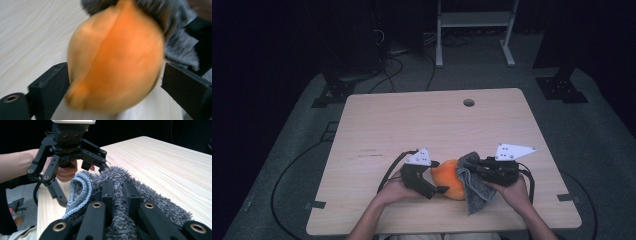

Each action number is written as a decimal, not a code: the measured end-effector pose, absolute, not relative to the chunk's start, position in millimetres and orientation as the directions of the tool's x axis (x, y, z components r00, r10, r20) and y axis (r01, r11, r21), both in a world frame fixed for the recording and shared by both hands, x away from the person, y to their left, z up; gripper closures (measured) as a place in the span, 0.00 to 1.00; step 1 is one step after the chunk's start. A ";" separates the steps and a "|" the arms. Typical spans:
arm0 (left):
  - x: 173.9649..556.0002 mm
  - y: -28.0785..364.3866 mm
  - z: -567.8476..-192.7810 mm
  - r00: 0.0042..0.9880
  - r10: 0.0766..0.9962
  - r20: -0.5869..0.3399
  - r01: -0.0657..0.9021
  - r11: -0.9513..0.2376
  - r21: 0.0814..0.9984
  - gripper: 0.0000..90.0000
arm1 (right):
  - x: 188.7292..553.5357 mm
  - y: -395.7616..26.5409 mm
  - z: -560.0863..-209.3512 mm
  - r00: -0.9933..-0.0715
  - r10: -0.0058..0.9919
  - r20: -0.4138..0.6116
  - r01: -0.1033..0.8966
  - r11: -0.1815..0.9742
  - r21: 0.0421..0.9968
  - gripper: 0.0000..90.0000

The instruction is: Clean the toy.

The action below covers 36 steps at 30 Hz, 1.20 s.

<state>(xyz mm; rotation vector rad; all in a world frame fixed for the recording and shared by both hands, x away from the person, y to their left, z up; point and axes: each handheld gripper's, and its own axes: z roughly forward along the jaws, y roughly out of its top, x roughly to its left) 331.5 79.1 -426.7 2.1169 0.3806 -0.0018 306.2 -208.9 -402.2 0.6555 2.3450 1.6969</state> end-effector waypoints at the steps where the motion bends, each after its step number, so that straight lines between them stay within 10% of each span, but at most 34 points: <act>1: 334.5 79.6 -429.3 0.948 0.269 -0.169 0.287 -0.495 0.820 0.05 | 306.2 -210.4 -402.2 -0.887 0.448 0.111 0.247 0.257 0.934 0.90; 21: 335.7 84.2 -433.8 0.929 0.265 -0.256 0.342 -0.359 0.868 0.40 | 299.7 -262.5 -432.6 -0.806 0.569 0.165 0.380 0.284 0.880 0.89; 36: 319.4 72.1 -397.3 0.931 0.353 -0.093 0.275 -0.511 0.814 0.41 | 296.5 -196.0 -363.2 -0.896 0.444 0.015 0.157 0.284 0.946 0.89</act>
